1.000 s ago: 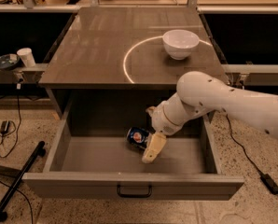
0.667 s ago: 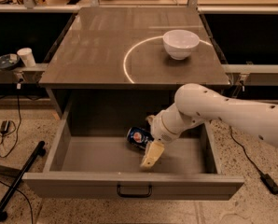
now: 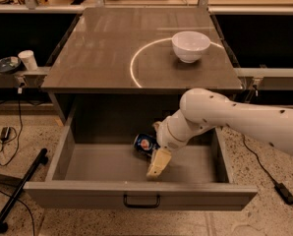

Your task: Pick pepsi can from top drawer and place on counter

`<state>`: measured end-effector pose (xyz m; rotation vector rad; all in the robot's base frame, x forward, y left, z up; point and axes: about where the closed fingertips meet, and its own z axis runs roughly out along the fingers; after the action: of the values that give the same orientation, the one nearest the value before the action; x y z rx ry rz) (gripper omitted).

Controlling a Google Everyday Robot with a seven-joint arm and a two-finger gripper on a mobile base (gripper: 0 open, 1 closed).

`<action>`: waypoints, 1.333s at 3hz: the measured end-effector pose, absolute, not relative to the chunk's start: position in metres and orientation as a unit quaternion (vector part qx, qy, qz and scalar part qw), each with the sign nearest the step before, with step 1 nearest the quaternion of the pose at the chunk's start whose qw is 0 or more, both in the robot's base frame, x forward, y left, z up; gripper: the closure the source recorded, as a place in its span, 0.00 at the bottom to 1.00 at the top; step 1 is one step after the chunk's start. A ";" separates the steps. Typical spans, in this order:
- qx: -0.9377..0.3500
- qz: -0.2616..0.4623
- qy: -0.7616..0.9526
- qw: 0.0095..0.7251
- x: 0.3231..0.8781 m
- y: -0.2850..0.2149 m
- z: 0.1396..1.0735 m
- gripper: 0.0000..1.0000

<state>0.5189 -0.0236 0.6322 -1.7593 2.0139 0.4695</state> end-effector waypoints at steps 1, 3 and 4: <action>-0.636 0.156 0.729 0.198 0.529 -0.019 0.622 0.00; -0.644 0.162 0.722 0.193 0.537 -0.016 0.620 0.00; -0.655 0.168 0.714 0.183 0.563 -0.014 0.617 0.00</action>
Offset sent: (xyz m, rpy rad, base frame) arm 0.0002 0.0016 -0.0002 -0.0357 -0.0101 -0.0038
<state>0.5628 -0.0135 0.6173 -1.8479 2.0128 0.4733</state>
